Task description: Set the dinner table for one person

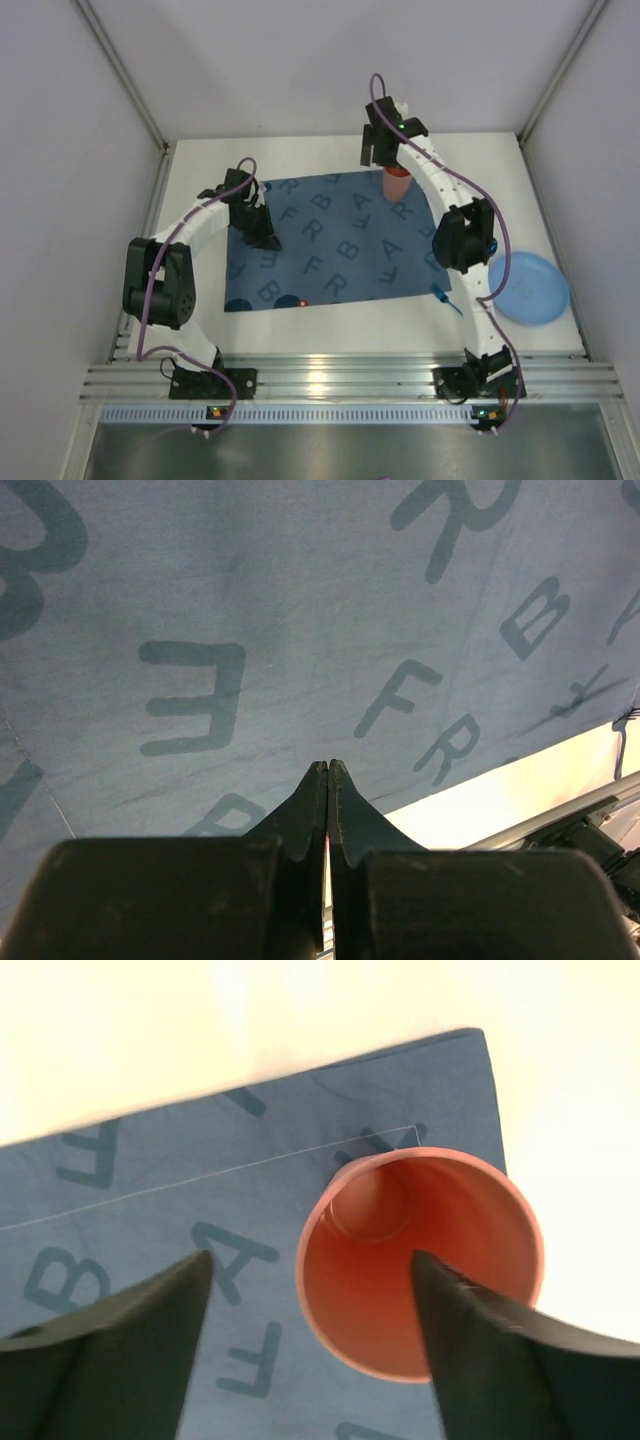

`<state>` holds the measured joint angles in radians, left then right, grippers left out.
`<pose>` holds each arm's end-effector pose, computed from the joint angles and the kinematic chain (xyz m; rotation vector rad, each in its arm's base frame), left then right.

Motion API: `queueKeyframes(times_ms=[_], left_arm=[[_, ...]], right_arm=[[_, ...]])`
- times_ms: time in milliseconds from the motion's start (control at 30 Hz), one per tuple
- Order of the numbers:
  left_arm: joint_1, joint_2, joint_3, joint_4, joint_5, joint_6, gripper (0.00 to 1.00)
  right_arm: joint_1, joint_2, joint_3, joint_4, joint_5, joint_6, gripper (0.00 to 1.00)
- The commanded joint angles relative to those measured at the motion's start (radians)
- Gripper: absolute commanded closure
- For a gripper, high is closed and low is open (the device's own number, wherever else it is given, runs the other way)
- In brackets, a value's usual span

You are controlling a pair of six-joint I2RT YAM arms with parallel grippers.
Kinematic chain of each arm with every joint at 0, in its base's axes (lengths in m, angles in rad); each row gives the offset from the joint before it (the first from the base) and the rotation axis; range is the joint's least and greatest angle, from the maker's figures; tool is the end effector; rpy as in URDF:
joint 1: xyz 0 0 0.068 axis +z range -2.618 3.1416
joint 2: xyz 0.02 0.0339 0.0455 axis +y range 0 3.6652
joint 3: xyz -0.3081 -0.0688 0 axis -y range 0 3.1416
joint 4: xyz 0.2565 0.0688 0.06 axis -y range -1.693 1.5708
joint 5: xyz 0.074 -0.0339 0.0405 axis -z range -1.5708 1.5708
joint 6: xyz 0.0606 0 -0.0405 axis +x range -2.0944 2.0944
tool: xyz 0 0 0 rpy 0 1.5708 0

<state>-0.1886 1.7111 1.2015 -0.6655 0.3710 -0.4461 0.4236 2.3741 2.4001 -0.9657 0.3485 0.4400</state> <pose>0.3559 -0.0903 0.2254 -0.2555 2.7949 -0.6755 0.5316 0.2170 0.2883 0.1595 2.4279 -0.0565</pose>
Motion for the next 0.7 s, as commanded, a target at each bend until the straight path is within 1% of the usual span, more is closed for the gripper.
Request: queueKeyframes(times_ms=[0,33,67,133,167,233,267,300,333,367,400,433,467,500,533,600,667], left_arm=[[0.006,-0.007,0.004,0.024,0.029,0.017,1.00],[0.006,-0.008,0.003,0.026,0.032,0.017,1.00],[0.006,-0.011,-0.003,0.030,0.040,0.017,1.00],[0.006,-0.016,-0.014,0.044,0.049,0.012,1.00],[0.006,-0.018,-0.019,0.050,0.051,0.011,1.00],[0.006,-0.027,-0.034,0.070,0.059,0.003,1.00],[0.006,-0.030,-0.039,0.076,0.065,-0.002,1.00],[0.006,-0.033,-0.045,0.084,0.071,-0.003,1.00],[0.006,-0.039,-0.063,0.093,0.075,-0.012,1.00],[0.006,-0.042,-0.072,0.119,0.081,-0.019,1.00],[0.006,-0.045,-0.082,0.132,0.095,-0.025,1.00],[0.005,-0.047,-0.100,0.144,0.100,-0.035,1.00],[0.005,-0.047,-0.106,0.158,0.103,-0.040,1.00],[0.005,-0.045,-0.112,0.162,0.106,-0.042,1.00],[0.005,-0.045,-0.121,0.168,0.109,-0.045,1.00],[0.005,-0.038,-0.126,0.175,0.111,-0.040,1.00],[0.005,-0.030,-0.125,0.172,0.109,-0.036,1.00]], right_arm=[[0.006,-0.149,0.053,0.033,0.053,-0.026,0.15],[0.003,-0.179,0.045,0.033,0.064,-0.030,0.12],[0.000,-0.250,0.010,0.033,0.090,-0.030,0.11],[-0.026,-0.337,-0.053,0.032,0.124,-0.023,0.08],[-0.045,-0.433,-0.143,0.035,0.148,-0.017,0.07],[-0.118,-0.528,-0.256,0.039,0.155,-0.001,0.06],[-0.153,-0.614,-0.371,0.030,0.159,0.002,0.06],[-0.231,-0.654,-0.433,0.016,0.164,0.009,0.06],[-0.274,-0.689,-0.499,0.006,0.159,0.026,0.05],[-0.322,-0.743,-0.622,-0.019,0.121,0.029,0.05],[-0.413,-0.762,-0.681,-0.030,0.088,0.035,0.05],[-0.469,-0.777,-0.803,-0.037,0.049,0.037,0.06],[-0.508,-0.803,-0.862,-0.038,-0.016,0.040,0.07],[-0.566,-0.809,-0.921,-0.033,-0.044,0.040,0.07],[-0.585,-0.811,-1.018,-0.015,-0.061,0.034,0.10],[-0.595,-0.785,-1.108,0.001,-0.082,0.016,0.12],[-0.595,-0.738,-1.145,0.013,-0.098,0.003,0.12]])
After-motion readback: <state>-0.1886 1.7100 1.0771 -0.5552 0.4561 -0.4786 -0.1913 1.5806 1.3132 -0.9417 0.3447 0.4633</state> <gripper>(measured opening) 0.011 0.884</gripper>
